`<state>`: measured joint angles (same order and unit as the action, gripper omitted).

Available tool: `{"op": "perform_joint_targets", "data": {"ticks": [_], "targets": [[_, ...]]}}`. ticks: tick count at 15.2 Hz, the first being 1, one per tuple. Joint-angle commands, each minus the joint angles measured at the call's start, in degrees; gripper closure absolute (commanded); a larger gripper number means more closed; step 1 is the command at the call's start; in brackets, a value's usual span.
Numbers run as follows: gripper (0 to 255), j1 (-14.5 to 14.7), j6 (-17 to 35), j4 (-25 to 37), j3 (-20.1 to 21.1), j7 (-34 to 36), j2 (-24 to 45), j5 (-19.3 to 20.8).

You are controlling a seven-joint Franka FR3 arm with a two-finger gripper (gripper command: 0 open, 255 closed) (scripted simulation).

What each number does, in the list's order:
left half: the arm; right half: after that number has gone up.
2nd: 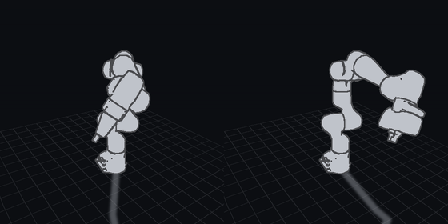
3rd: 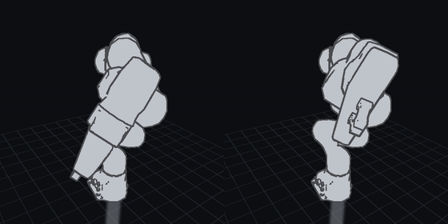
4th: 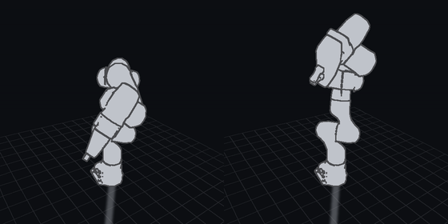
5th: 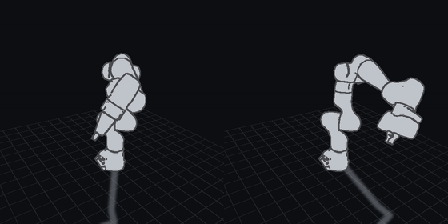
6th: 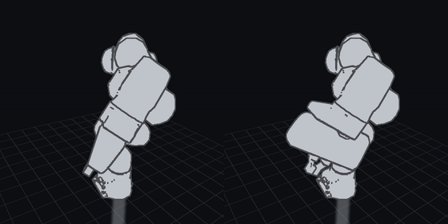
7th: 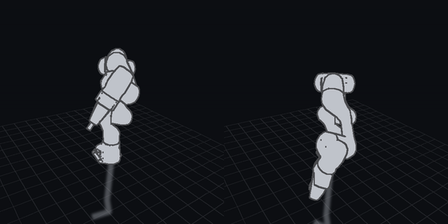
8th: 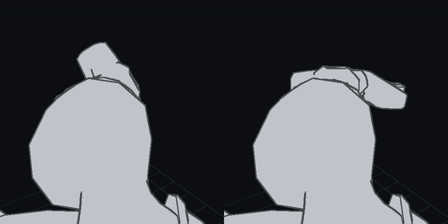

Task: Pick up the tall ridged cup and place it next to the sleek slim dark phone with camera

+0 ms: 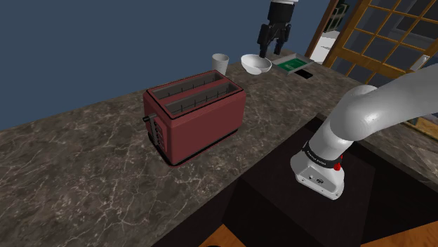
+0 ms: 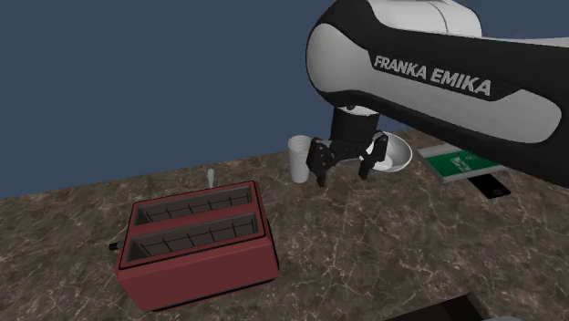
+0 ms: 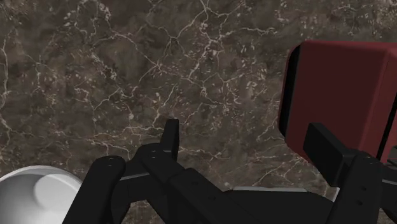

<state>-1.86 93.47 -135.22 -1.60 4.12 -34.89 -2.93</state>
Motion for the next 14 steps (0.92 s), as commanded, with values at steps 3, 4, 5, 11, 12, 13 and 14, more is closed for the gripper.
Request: {"op": "perform_joint_targets", "data": {"ticks": [3, 4, 5, 11, 12, 13, 14], "targets": [[0, -0.4, 5.7, 3.5, -1.3, -1.5, 8.3, 0.1], [0, -0.5, 6.9, 4.4, -1.6, -1.8, 10.4, 0.0], [0, -0.6, 8.1, 5.5, -1.9, -2.2, 12.5, -0.1], [0, -1.0, 13.9, 13.3, -3.5, -4.4, 25.0, -1.3], [0, -1.1, 14.6, 14.8, -3.8, -4.8, 27.1, -1.6], [0, -1.2, 15.2, 16.4, -4.0, -5.2, 29.3, -1.9], [0, -1.3, 15.8, 18.1, -4.2, -5.5, 31.4, -2.3]]}}
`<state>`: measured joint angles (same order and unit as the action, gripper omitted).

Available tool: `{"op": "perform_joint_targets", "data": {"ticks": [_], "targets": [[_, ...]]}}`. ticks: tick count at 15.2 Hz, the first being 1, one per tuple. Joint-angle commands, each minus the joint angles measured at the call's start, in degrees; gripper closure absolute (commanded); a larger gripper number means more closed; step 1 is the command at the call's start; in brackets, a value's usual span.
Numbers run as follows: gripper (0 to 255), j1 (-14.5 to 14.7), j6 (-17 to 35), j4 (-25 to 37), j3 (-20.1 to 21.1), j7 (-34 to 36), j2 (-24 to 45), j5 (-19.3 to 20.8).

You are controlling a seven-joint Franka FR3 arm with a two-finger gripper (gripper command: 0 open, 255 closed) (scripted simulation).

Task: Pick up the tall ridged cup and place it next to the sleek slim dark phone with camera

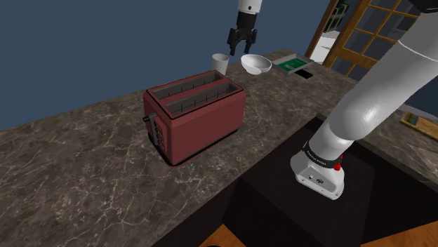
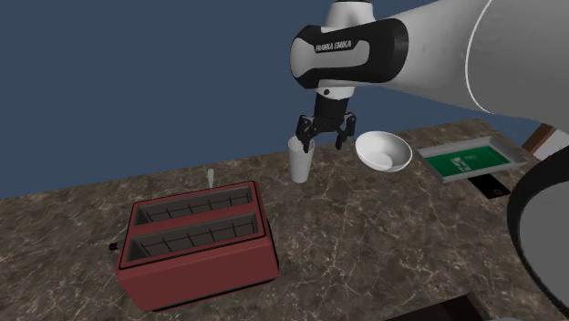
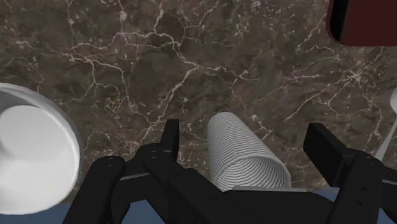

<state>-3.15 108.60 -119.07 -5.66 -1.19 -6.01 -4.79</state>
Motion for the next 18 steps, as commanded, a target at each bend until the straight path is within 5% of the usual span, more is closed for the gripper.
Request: {"op": "perform_joint_targets", "data": {"ticks": [1, 6, 18], "targets": [[0, -0.1, 1.2, 3.8, -0.3, -0.6, 4.6, -0.8], [0, -1.0, 2.6, 13.6, -0.9, -2.3, 15.2, -2.7], [0, -0.8, 8.0, 9.6, -0.6, -2.6, 16.7, -3.2]]}}
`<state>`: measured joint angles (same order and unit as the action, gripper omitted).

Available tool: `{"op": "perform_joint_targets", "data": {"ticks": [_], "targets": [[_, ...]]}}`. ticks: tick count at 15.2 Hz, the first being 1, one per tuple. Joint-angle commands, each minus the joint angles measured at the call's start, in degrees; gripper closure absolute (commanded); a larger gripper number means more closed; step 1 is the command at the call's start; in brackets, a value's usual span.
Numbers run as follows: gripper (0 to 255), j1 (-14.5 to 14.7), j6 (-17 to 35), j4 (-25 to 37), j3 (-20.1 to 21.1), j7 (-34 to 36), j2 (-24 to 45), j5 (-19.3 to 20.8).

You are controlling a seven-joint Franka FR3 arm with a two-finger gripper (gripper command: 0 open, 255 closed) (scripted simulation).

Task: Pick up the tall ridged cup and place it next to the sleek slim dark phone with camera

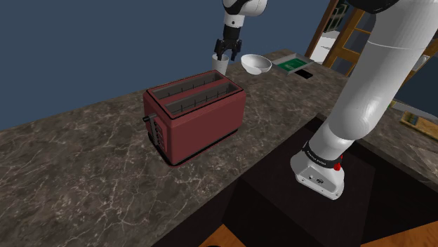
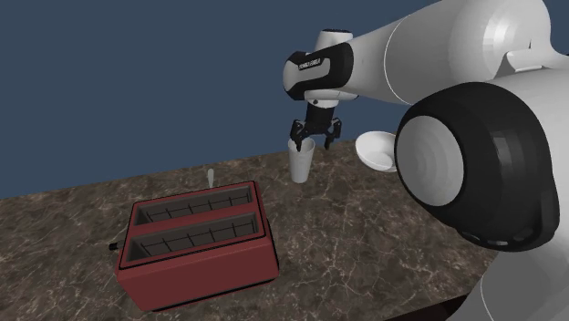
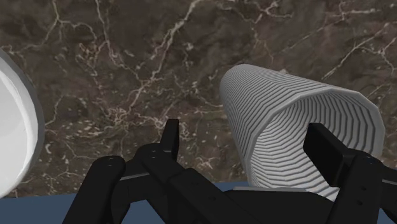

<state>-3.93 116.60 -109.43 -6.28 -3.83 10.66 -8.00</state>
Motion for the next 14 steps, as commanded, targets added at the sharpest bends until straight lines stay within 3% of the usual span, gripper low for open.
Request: {"op": "perform_joint_targets", "data": {"ticks": [1, 4, 5, 14], "targets": [[0, 0.0, 0.0, 0.0, 0.0, 0.0, 0.0, 0.0], [0, 0.0, 0.0, 0.0, 0.0, 0.0, 0.0, 0.0], [255, 0.0, 0.0, 0.0, 0.0, 0.0, 0.0, 0.0], [255, 0.0, 0.0, 0.0, 0.0, 0.0, 0.0, 0.0]]}}
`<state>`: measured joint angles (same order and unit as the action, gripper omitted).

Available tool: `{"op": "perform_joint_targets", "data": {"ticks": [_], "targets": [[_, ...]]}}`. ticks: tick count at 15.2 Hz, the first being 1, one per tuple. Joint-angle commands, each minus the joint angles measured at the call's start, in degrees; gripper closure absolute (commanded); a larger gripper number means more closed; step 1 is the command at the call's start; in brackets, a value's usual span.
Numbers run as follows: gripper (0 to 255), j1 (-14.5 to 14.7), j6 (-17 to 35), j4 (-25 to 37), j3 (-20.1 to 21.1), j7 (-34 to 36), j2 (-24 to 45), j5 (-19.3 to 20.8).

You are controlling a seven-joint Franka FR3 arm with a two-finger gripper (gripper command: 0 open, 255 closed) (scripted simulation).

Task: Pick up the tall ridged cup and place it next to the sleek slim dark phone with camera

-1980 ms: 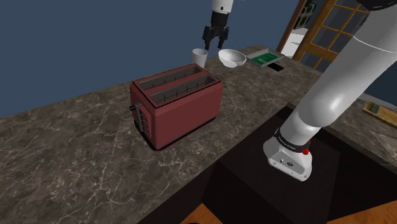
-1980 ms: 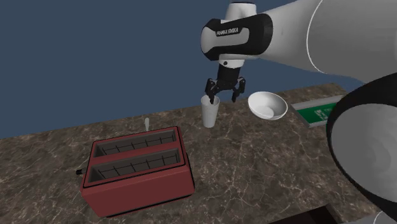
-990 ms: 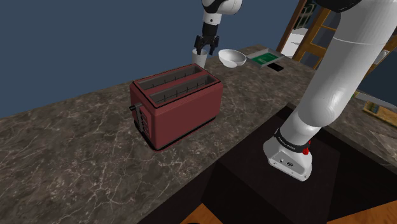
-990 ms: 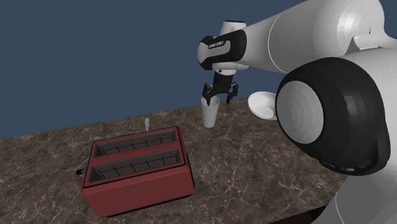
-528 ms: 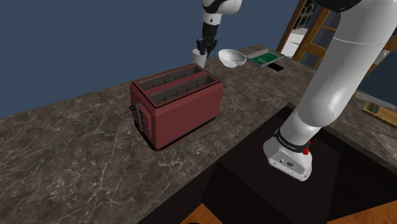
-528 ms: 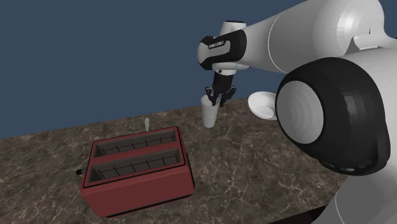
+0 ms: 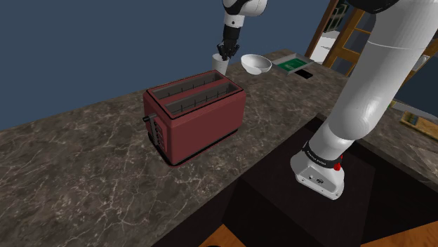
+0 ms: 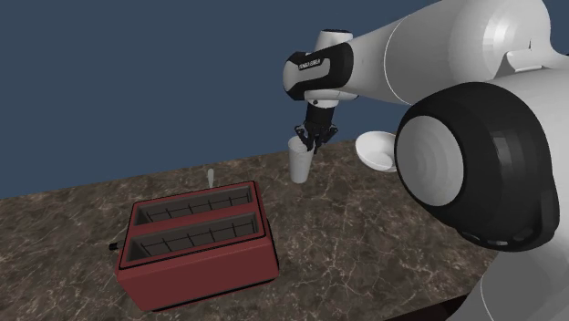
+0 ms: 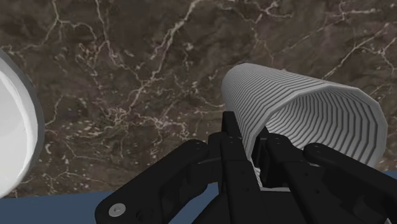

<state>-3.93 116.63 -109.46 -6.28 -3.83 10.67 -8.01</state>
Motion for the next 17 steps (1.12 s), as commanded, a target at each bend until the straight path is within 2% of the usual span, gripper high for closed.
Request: {"op": "perform_joint_targets", "data": {"ticks": [1, 17], "targets": [[255, 0.0, -0.7, 0.4, 0.0, 0.1, -0.3, 0.1], [255, 0.0, -12.1, 8.9, -0.2, 1.6, -3.3, 1.0]]}}
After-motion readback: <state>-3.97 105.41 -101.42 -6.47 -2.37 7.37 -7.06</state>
